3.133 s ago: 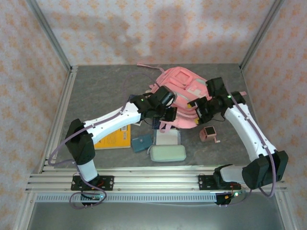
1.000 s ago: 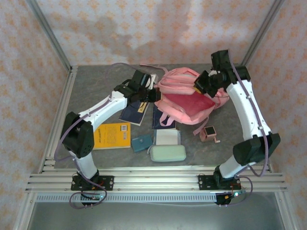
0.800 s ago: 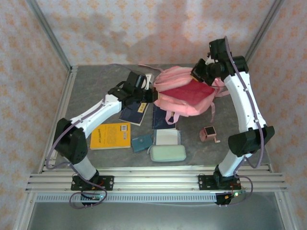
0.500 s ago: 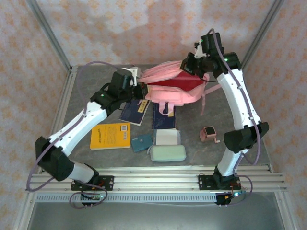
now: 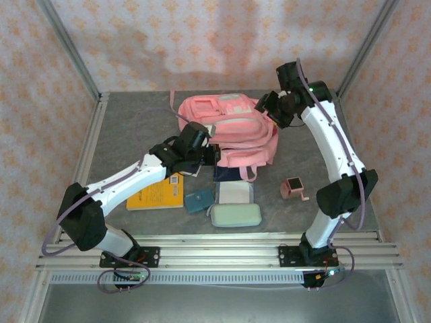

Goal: Pack the student bag
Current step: Unzip the student bag at the top-center of the table.

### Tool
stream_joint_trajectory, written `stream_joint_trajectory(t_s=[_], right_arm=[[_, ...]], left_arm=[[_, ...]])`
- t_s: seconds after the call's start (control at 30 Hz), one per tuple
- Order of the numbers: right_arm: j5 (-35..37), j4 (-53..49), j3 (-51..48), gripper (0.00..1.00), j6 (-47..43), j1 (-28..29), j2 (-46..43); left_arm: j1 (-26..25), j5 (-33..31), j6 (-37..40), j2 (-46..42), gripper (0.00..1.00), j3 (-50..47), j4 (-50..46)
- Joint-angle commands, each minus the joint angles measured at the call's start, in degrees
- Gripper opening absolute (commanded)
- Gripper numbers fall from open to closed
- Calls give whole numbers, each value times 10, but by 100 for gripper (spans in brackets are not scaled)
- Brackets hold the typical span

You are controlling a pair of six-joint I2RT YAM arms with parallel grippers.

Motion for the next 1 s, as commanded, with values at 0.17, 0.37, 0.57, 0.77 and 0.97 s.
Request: stream_joint_trajectory(t_s=[0.17,0.37,0.57,0.77,0.97], right_arm=[[-83,-44,-89,39,225,27,-86],[-155,76,-199,49,353,80,-109],[-159,129,-215,58,404,110,-76],[-150,156,-210,58,410,120,-28],[-120,131,-211,30,391,120,1]], left_arm=[[-15,7,-6,9,0,45,23],[-18,6,5,14,0,57,11],[-22,1,8,11,0,55,7],[-23,-3,8,9,0,51,6],[-23,-13,35,3,0,55,-1]])
